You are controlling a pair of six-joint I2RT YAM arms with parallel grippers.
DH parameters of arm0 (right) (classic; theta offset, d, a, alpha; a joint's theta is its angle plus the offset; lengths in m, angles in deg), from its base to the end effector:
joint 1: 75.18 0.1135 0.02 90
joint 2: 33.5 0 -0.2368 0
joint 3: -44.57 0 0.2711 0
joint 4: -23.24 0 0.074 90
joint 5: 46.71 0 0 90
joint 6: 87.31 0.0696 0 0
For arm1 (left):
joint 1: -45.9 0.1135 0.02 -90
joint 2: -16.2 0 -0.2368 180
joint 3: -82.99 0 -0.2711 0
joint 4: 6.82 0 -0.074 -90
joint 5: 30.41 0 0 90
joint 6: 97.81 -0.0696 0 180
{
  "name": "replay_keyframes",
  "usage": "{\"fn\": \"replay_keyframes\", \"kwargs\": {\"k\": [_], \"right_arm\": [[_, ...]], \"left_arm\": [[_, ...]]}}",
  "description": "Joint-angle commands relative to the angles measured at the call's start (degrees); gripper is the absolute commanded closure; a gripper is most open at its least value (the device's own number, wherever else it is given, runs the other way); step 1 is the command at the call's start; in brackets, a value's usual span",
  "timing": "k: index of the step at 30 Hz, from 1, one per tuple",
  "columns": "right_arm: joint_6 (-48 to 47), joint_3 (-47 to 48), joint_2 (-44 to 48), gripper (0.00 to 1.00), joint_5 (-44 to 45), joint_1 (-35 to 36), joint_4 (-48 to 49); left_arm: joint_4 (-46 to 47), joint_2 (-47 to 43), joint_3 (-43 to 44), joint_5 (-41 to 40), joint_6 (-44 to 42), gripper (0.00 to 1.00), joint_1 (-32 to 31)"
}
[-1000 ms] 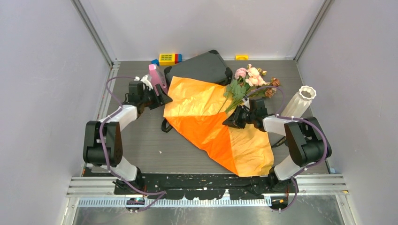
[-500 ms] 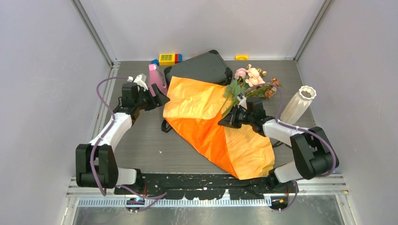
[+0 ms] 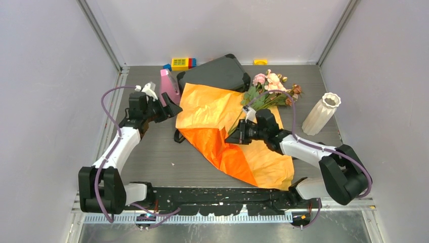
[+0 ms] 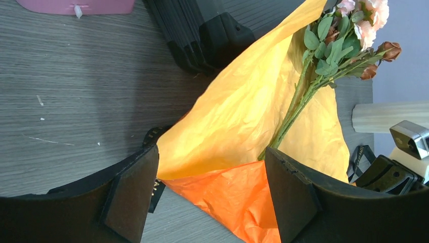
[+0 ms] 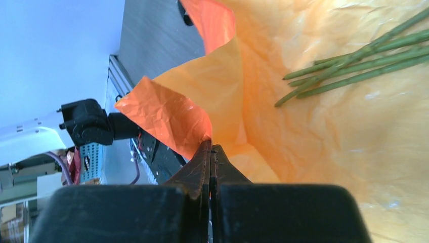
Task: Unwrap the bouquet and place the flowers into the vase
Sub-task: Unfold the wrapping paper at the center of the board.
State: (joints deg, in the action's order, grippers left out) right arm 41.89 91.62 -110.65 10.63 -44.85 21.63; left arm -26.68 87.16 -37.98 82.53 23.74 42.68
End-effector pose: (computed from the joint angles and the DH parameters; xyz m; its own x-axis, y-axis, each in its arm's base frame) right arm 0.2526 0.1913 0.1387 -0.8707 0.1071 -0.4800 -0.3498 0.5512 0.7575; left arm 0.3233 -0.0454 0.2086 -0.6484 -0.4461 -0.6169 0.0507 0.7832 -0.6197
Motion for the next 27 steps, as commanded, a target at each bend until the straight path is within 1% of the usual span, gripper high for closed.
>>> {"fn": "replay_keyframes", "kwargs": {"k": [1,7,10,13,18,21,23,24,25,26,27], "right_arm": [[-2.0,-0.3,2.6,1.00,-0.1,3.5,1.9],[-2.9,0.0,2.1,1.00,1.5,10.2,1.9],[-3.0,1.1,0.1,1.00,3.0,13.8,1.7],[-4.1,3.3,-2.5,1.00,4.6,18.8,0.6],[-7.6,9.8,-7.0,1.00,9.3,27.2,-5.9],[-10.0,13.0,-9.7,0.99,11.4,30.3,-9.4],[-11.2,15.4,-10.4,0.93,12.3,32.2,-12.6],[-11.6,17.0,-10.3,0.86,12.5,33.5,-14.9],[-12.4,17.7,-9.9,0.82,12.9,34.1,-17.0],[-13.0,19.1,-9.6,0.73,13.0,35.2,-18.1],[-13.2,19.7,-8.6,0.69,13.2,35.6,-20.1]], "left_arm": [[-2.3,-3.5,-0.4,0.3,0.0,0.21,0.4],[-7.0,-6.4,-1.2,0.4,-0.5,0.21,0.4],[-9.3,-7.8,-1.4,0.4,-0.9,0.21,0.3],[-11.2,-8.8,-1.5,0.3,-1.5,0.21,0.3],[-13.5,-10.2,-1.8,0.3,-2.3,0.20,0.4],[-14.3,-10.9,-1.9,0.3,-2.9,0.20,0.4],[-15.0,-11.3,-2.0,0.2,-3.3,0.20,0.3],[-15.4,-11.4,-1.9,0.2,-3.6,0.20,0.4],[-15.8,-11.6,-1.9,0.2,-3.8,0.20,0.4],[-16.1,-11.7,-1.9,0.1,-4.0,0.20,0.4],[-16.5,-11.8,-1.9,0.1,-4.3,0.20,0.4]]}}
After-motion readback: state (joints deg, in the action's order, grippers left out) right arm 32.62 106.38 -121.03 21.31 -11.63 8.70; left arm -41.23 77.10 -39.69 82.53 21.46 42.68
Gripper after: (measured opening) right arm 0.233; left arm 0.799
